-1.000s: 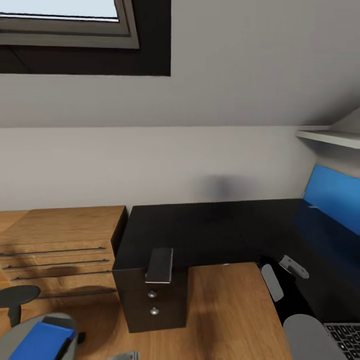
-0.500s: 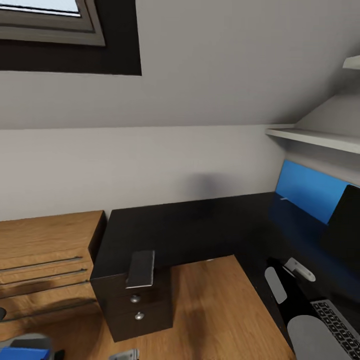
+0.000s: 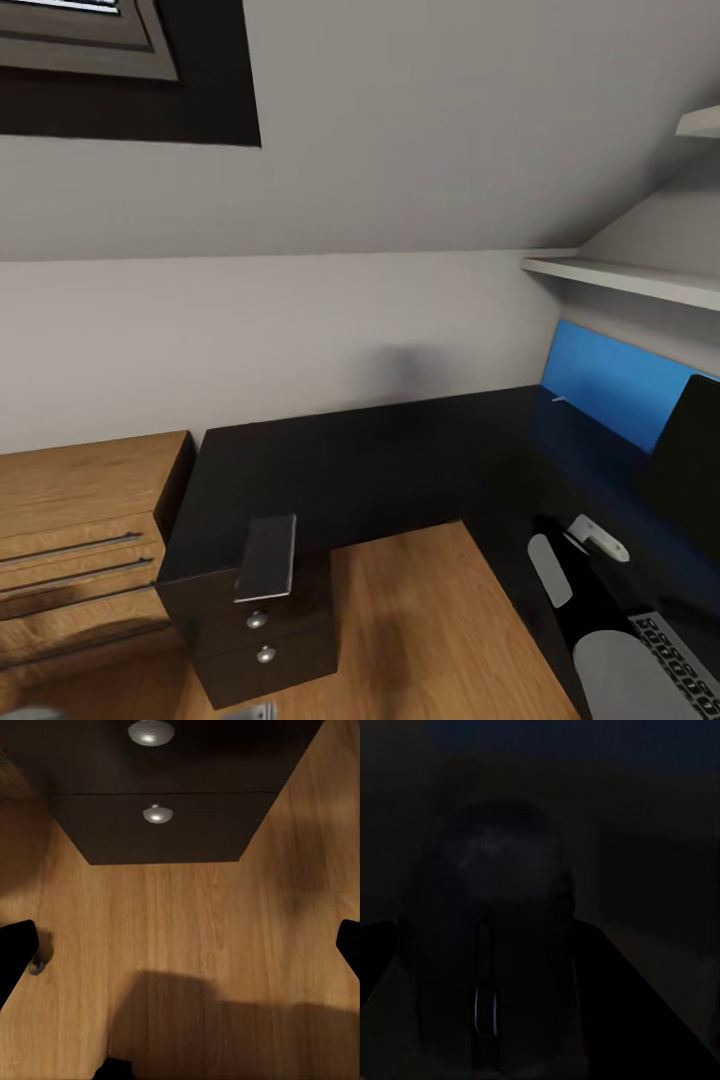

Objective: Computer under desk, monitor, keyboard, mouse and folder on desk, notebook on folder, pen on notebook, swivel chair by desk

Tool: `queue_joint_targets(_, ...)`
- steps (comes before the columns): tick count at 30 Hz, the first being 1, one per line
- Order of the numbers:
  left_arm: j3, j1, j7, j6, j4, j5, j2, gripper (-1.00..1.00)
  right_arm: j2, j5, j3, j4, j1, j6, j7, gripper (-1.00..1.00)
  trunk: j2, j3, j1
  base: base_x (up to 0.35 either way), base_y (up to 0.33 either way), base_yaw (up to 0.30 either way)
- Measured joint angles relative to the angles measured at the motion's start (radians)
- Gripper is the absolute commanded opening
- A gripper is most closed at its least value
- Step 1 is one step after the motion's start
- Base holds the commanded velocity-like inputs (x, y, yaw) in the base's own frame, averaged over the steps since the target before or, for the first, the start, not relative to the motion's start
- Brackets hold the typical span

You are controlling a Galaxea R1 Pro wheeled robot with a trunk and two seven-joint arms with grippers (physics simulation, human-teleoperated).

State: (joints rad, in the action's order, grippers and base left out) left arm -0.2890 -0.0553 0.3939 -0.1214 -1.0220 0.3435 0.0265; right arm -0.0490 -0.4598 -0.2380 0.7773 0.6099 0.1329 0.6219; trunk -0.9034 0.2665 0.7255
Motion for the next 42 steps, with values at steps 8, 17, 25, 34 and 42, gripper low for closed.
queue_joint_targets(8, 0.002, 0.000, 0.004, -0.002, 0.008, 0.000, 0.001, 1.00, -0.018, -0.009, -0.006, -0.137, 0.001, -0.084, 0.001, -1.00, 0.000, 0.000, 0.000, 0.036, 0.000, 0.000)
queue_joint_targets(17, 0.001, 0.000, 0.003, 0.000, -0.001, 0.002, 0.004, 1.00, -0.076, -0.011, -0.016, -0.208, 0.003, -0.189, 0.006, -1.00, -0.014, 0.006, 0.008, 0.000, 0.000, 0.000)
queue_joint_targets(25, -0.002, 0.000, 0.003, -0.001, 0.000, 0.002, 0.005, 1.00, -0.078, -0.025, -0.035, -0.188, 0.003, -0.215, 0.012, -1.00, -0.056, 0.025, 0.031, 0.000, 0.000, 0.000)
queue_joint_targets(34, -0.003, 0.000, 0.002, -0.001, 0.000, 0.002, 0.005, 1.00, -0.078, -0.025, -0.036, -0.177, 0.003, -0.213, 0.012, -1.00, -0.056, 0.025, 0.031, 0.000, 0.000, 0.000)
queue_joint_targets(42, -0.003, 0.000, 0.003, -0.001, 0.000, 0.003, 0.005, 1.00, -0.079, -0.025, -0.036, -0.176, 0.003, -0.212, 0.012, -1.00, -0.112, 0.050, 0.062, 0.000, 0.000, 0.000)
